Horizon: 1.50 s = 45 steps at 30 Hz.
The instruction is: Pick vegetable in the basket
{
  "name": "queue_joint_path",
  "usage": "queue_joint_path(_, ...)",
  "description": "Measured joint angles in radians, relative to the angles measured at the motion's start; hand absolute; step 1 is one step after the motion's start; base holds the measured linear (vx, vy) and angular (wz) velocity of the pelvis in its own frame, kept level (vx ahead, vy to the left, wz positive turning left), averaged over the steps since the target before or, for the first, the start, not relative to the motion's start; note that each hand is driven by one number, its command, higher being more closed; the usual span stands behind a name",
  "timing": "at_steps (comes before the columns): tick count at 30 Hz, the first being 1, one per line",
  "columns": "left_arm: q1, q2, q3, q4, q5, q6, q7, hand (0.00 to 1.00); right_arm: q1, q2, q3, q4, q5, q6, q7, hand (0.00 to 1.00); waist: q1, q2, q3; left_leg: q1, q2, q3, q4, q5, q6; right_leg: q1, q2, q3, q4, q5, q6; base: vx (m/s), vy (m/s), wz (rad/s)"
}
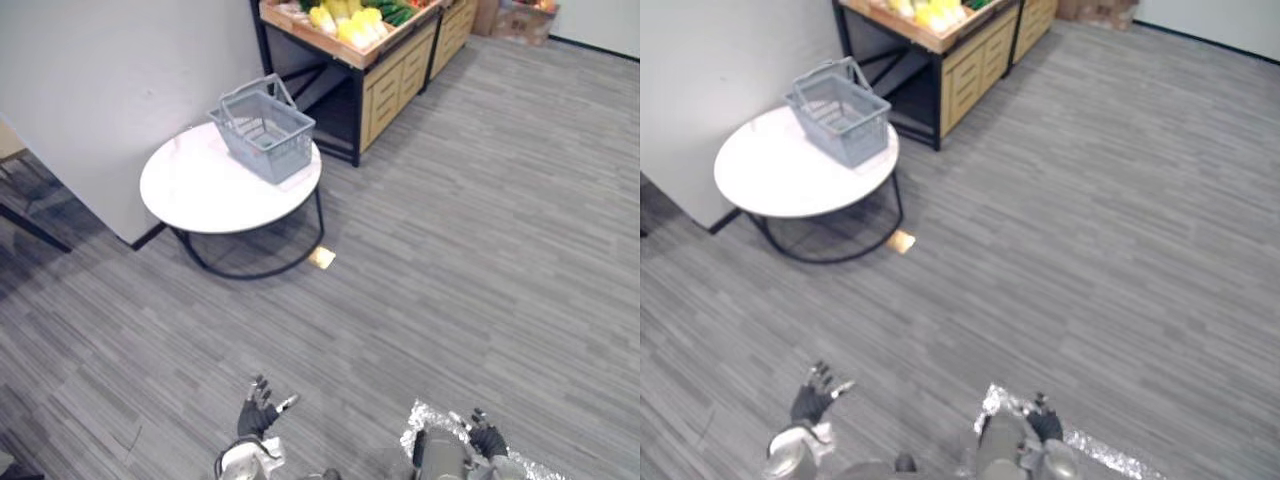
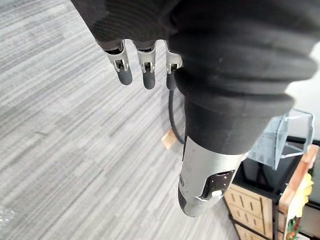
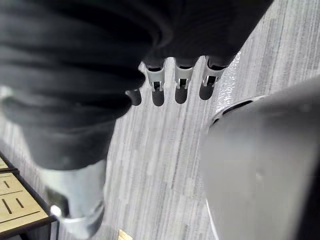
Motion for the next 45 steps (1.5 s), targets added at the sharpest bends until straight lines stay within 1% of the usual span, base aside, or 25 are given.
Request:
queue_joint_path(2, -0.007, -0.010, -0.027, -0.037, 0.000, -0.002, 0.001, 0.00, 0.008, 0.010, -0.020, -0.029, 0.000, 0.000, -0.001, 0.00, 0.004, 0.015, 0.005, 0.020, 0.045, -0.004, 0.002, -0.054, -0.060, 0.001, -0.004, -0.019, -0.246, 0.025, 0.026, 0.29, -0.260, 0.27)
queue_joint_path(5, -0.011, -0.038, -0.029, -0.042, 0.000, 0.000, 0.014, 0.00, 0.014, 0.020, -0.034, -0.031, 0.000, 0.003, -0.002, 0.00, 0.029, -0.001, 0.006, 0.042, 0.100, -0.005, 0.040, -0.133, -0.131, 0.001, -0.034, -0.007, -0.500, 0.079, 0.057, 0.30, -0.358, 0.01)
queue_joint_path(7, -0.010, -0.052, -0.028, -0.065, 0.000, 0.007, 0.021, 0.00, 0.025, 0.026, -0.031, -0.039, -0.001, 0.005, -0.002, 0.00, 0.030, -0.016, 0.002, 0.072, 0.127, -0.022, 0.058, -0.187, -0.184, -0.012, -0.050, 0.015, -0.459, 0.121, 0.077, 0.46, -0.566, 0.09)
queue_joint_path(8, -0.014, -0.069, -0.023, -0.083, 0.000, 0.012, 0.023, 0.00, 0.025, 0.010, -0.029, -0.051, -0.001, 0.005, -0.002, 0.00, 0.018, 0.006, -0.009, 0.087, 0.172, -0.046, 0.049, -0.209, -0.188, -0.046, -0.029, 0.012, -0.346, 0.134, 0.084, 0.48, -0.463, 0.26)
queue_joint_path(9, -0.017, -0.098, -0.036, -0.099, 0.000, 0.014, 0.021, 0.00, 0.026, -0.009, -0.029, -0.066, -0.002, 0.005, -0.002, 0.00, 0.021, 0.039, -0.021, 0.084, 0.193, -0.084, 0.054, -0.187, -0.159, -0.076, -0.008, -0.009, -0.265, 0.057, 0.064, 0.49, -0.439, 0.22)
queue_joint_path(11, -0.020, -0.130, -0.050, -0.125, 0.000, 0.015, 0.021, 0.00, 0.006, -0.024, -0.028, -0.063, -0.004, 0.008, -0.002, 0.00, 0.019, 0.062, -0.026, 0.032, 0.219, -0.141, 0.136, -0.076, -0.176, -0.077, 0.004, -0.040, -0.208, 0.004, 0.026, 0.49, -0.461, 0.32)
queue_joint_path(14, -0.021, -0.129, -0.060, -0.134, -0.044, 0.014, 0.026, 0.00, 0.014, -0.021, -0.004, -0.057, -0.008, 0.019, -0.001, 0.00, 0.006, 0.056, -0.016, -0.136, 0.267, -0.228, 0.476, 0.147, -0.221, 0.072, 0.010, -0.136, -0.263, -0.064, -0.012, 0.47, -0.393, 0.57)
queue_joint_path(15, -0.020, -0.129, -0.064, -0.133, -0.069, 0.014, 0.027, 0.00, 0.012, -0.027, 0.013, -0.056, -0.007, 0.019, -0.001, 0.00, 0.014, 0.055, -0.014, -0.198, 0.272, -0.226, 0.606, 0.151, -0.231, 0.119, 0.014, -0.151, -0.303, -0.068, -0.020, 0.49, -0.326, 0.42)
queue_joint_path(16, -0.015, -0.128, -0.070, -0.133, -0.083, 0.014, 0.027, 0.00, 0.008, -0.035, 0.017, -0.056, -0.006, 0.018, -0.001, 0.00, 0.023, 0.055, -0.013, -0.277, 0.269, -0.194, 0.739, 0.138, -0.226, 0.185, 0.022, -0.171, -0.365, -0.067, -0.018, 0.38, -0.228, 0.26)
queue_joint_path(19, 0.017, -0.128, -0.073, -0.148, -0.107, 0.014, 0.024, 0.00, 0.013, -0.035, 0.033, -0.059, -0.002, 0.014, -0.002, 0.00, 0.028, 0.048, -0.009, -0.370, 0.258, -0.088, 0.789, 0.064, -0.192, 0.340, 0.037, -0.221, -0.484, -0.063, -0.012, 0.36, -0.133, 0.30)
queue_joint_path(23, 0.039, -0.127, -0.073, -0.174, -0.110, 0.014, 0.027, 0.00, 0.006, -0.038, 0.072, -0.090, 0.005, 0.003, -0.004, 0.00, 0.056, 0.047, -0.006, -0.480, 0.190, -0.001, 0.528, 0.029, -0.150, 0.442, 0.039, -0.243, -0.583, -0.049, 0.012, 0.34, 0.067, 0.04)
queue_joint_path(25, 0.045, -0.127, -0.072, -0.197, -0.112, 0.014, 0.032, 0.00, 0.015, -0.041, 0.103, -0.130, 0.004, -0.001, -0.002, 0.00, 0.067, 0.047, -0.006, -0.484, 0.125, -0.052, 0.168, 0.144, -0.122, 0.491, 0.027, -0.241, -0.625, -0.057, 0.057, 0.38, 0.283, -0.13)
queue_joint_path(26, 0.048, -0.127, -0.073, -0.206, -0.112, 0.013, 0.032, 0.00, 0.017, -0.042, 0.112, -0.141, 0.004, -0.001, -0.002, 0.00, 0.074, 0.050, -0.006, -0.476, 0.121, -0.074, 0.086, 0.180, -0.117, 0.501, 0.027, -0.234, -0.628, -0.069, 0.082, 0.36, 0.315, -0.26)
queue_joint_path(27, 0.057, -0.126, -0.072, -0.209, -0.112, 0.013, 0.033, 0.00, 0.020, -0.048, 0.121, -0.148, 0.004, -0.003, -0.003, 0.00, 0.081, 0.057, -0.005, -0.472, 0.120, -0.090, 0.057, 0.283, -0.102, 0.525, 0.026, -0.226, -0.631, -0.087, 0.118, 0.32, 0.226, -0.04)
queue_joint_path(28, 0.041, -0.116, -0.067, -0.212, -0.112, 0.014, 0.042, 0.00, 0.019, -0.028, 0.141, -0.152, 0.003, 0.000, -0.005, 0.00, 0.079, 0.012, -0.010, -0.469, 0.081, -0.065, 0.074, 0.260, -0.085, 0.538, -0.005, -0.210, -0.648, -0.088, 0.111, 0.47, 0.285, 0.03)
queue_joint_path(29, 0.032, -0.114, -0.047, -0.249, -0.112, 0.008, 0.053, 0.00, 0.016, -0.011, 0.169, -0.171, 0.003, -0.003, -0.001, 0.00, 0.089, -0.027, 0.008, -0.487, 0.074, -0.039, 0.128, 0.210, -0.071, 0.540, -0.012, -0.184, -0.661, -0.063, 0.113, 0.39, 0.167, 0.01)
queue_joint_path(30, 0.031, -0.113, -0.042, -0.260, -0.112, 0.007, 0.055, 0.00, 0.012, -0.001, 0.175, -0.180, 0.003, -0.003, -0.001, 0.00, 0.104, -0.040, 0.013, -0.501, 0.077, -0.029, 0.172, 0.175, -0.069, 0.543, -0.016, -0.180, -0.673, -0.045, 0.118, 0.36, 0.143, -0.38)
queue_joint_path(31, 0.037, -0.113, -0.040, -0.263, -0.112, 0.009, 0.062, 0.00, 0.003, 0.012, 0.180, -0.185, 0.003, -0.004, -0.001, 0.00, 0.121, -0.045, 0.012, -0.518, 0.094, -0.010, 0.260, 0.127, -0.057, 0.557, -0.015, -0.146, -0.696, 0.013, 0.131, 0.35, 0.170, -0.47)
queue_joint_path(34, 0.055, -0.114, -0.044, -0.265, -0.111, 0.011, 0.066, 0.00, 0.000, 0.010, 0.179, -0.161, 0.003, -0.008, 0.001, 0.00, 0.111, -0.047, -0.010, -0.488, 0.086, 0.012, 0.291, 0.049, -0.041, 0.546, -0.038, -0.068, -0.650, 0.109, 0.145, 0.37, 0.245, -0.25)
queue_joint_path(36, 0.055, -0.098, -0.063, -0.265, -0.110, 0.012, 0.069, 0.00, 0.002, 0.007, 0.155, -0.088, 0.001, -0.004, -0.001, 0.00, 0.104, -0.065, -0.023, -0.401, 0.041, 0.032, 0.217, 0.026, -0.029, 0.404, -0.108, 0.011, -0.338, 0.166, 0.119, 0.34, 0.263, -0.11)
queue_joint_path(38, 0.056, -0.081, -0.084, -0.266, -0.109, 0.013, 0.070, 0.00, 0.016, 0.009, 0.139, -0.038, -0.002, 0.001, -0.002, 0.00, 0.080, -0.061, -0.022, -0.295, 0.022, 0.030, 0.151, 0.010, -0.018, 0.274, -0.134, 0.081, -0.048, 0.342, 0.084, 0.34, 0.229, 0.07)
queue_joint_path(40, 0.058, -0.049, -0.086, -0.267, -0.108, 0.015, 0.071, 0.00, 0.028, 0.004, 0.130, -0.031, -0.004, 0.001, -0.001, 0.00, 0.059, -0.060, -0.019, -0.195, 0.013, 0.019, 0.111, -0.004, -0.005, 0.155, -0.114, 0.122, 0.249, 0.265, 0.039, 0.43, 0.162, 0.20)
queue_joint_path(41, 0.059, -0.034, -0.088, -0.269, -0.104, 0.016, 0.071, 0.00, 0.037, -0.001, 0.126, -0.028, -0.005, 0.003, -0.002, 0.00, 0.048, -0.062, -0.019, -0.113, 0.008, 0.011, 0.069, -0.006, -0.001, 0.087, -0.067, 0.120, 0.357, 0.176, 0.027, 0.43, 0.077, 0.20)
queue_joint_path(43, 0.049, -0.034, -0.093, -0.274, -0.104, 0.015, 0.069, 0.00, 0.047, 0.006, 0.111, -0.037, -0.002, 0.001, 0.000, 0.00, 0.044, -0.059, -0.017, -0.057, 0.008, -0.007, 0.039, -0.008, 0.002, -0.001, -0.014, 0.080, 0.352, 0.079, 0.003, 0.40, 0.005, 0.35)
queue_joint_path(45, 0.047, -0.038, -0.103, -0.275, -0.104, 0.016, 0.068, 0.00, 0.047, 0.009, 0.089, -0.055, -0.004, -0.003, 0.000, 0.00, 0.038, -0.054, -0.014, -0.030, 0.010, -0.030, 0.033, -0.018, 0.003, -0.051, 0.005, 0.033, 0.263, 0.041, -0.010, 0.33, -0.090, 0.52)
